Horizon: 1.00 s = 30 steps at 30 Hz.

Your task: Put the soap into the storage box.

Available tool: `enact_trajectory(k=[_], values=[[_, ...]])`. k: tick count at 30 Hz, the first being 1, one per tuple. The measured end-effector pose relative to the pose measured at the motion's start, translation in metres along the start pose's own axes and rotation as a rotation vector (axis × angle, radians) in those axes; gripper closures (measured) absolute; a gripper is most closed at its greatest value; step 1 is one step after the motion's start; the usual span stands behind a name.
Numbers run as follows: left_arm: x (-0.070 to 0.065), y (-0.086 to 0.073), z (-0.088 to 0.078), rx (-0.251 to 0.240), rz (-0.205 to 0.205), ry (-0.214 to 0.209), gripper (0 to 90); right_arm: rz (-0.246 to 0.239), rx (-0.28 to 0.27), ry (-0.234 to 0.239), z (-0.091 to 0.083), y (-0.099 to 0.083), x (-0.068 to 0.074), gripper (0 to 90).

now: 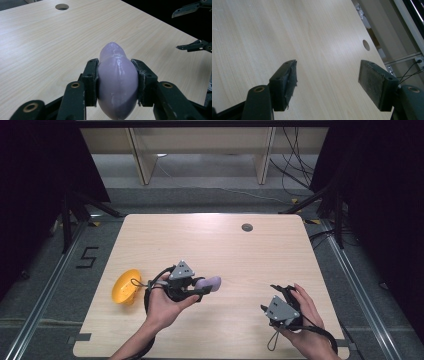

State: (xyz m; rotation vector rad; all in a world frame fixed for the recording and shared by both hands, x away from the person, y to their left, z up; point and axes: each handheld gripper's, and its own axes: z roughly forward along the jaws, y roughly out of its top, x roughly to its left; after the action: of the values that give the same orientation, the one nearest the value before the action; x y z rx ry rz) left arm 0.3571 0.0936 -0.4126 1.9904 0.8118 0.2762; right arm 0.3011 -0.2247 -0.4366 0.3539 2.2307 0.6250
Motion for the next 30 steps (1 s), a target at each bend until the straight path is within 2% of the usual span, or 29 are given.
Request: enact_trajectory(k=[1,8,10,12,15,17,18,20,21,22,30], values=[[0.0,-0.001,0.0,-0.013,-0.014,-0.004,58.8,0.001,0.0,0.001,0.0,0.0,0.0,31.8],[0.004,-0.003,-0.005,-0.037,-0.042,0.001,58.8,0.016,0.006,0.005,0.0,-0.001,0.002,31.8],[0.004,-0.004,-0.005,-0.058,-0.036,0.013,58.8,0.016,0.007,0.005,0.0,-0.001,0.002,31.9],[0.005,-0.003,-0.007,-0.039,-0.037,0.0,58.8,0.017,0.006,0.005,0.0,-0.001,0.002,32.0],[0.004,-0.004,-0.008,-0.048,-0.047,0.017,58.8,0.015,0.005,0.004,0.0,0.0,0.001,32.1],[0.005,-0.004,-0.009,-0.052,-0.041,0.009,58.8,0.002,0.001,0.0,0.0,0.0,0.0,32.2],[0.005,-0.004,-0.01,-0.052,-0.043,0.019,58.7,0.004,0.003,0.001,0.0,0.0,0.0,32.2],[0.006,-0.004,-0.012,-0.049,-0.041,0.011,58.8,0.005,0.004,0.001,-0.001,-0.001,0.0,32.2],[0.005,-0.004,-0.013,-0.045,-0.048,0.028,58.8,0.007,0.005,0.004,-0.001,-0.001,0.001,32.3],[0.006,-0.004,-0.014,-0.046,-0.037,0.023,58.7,0.007,0.006,0.004,-0.001,-0.001,0.001,32.3],[0.009,-0.006,-0.02,-0.055,-0.044,0.034,58.7,0.021,0.007,-0.001,-0.001,-0.001,0.001,32.4]])
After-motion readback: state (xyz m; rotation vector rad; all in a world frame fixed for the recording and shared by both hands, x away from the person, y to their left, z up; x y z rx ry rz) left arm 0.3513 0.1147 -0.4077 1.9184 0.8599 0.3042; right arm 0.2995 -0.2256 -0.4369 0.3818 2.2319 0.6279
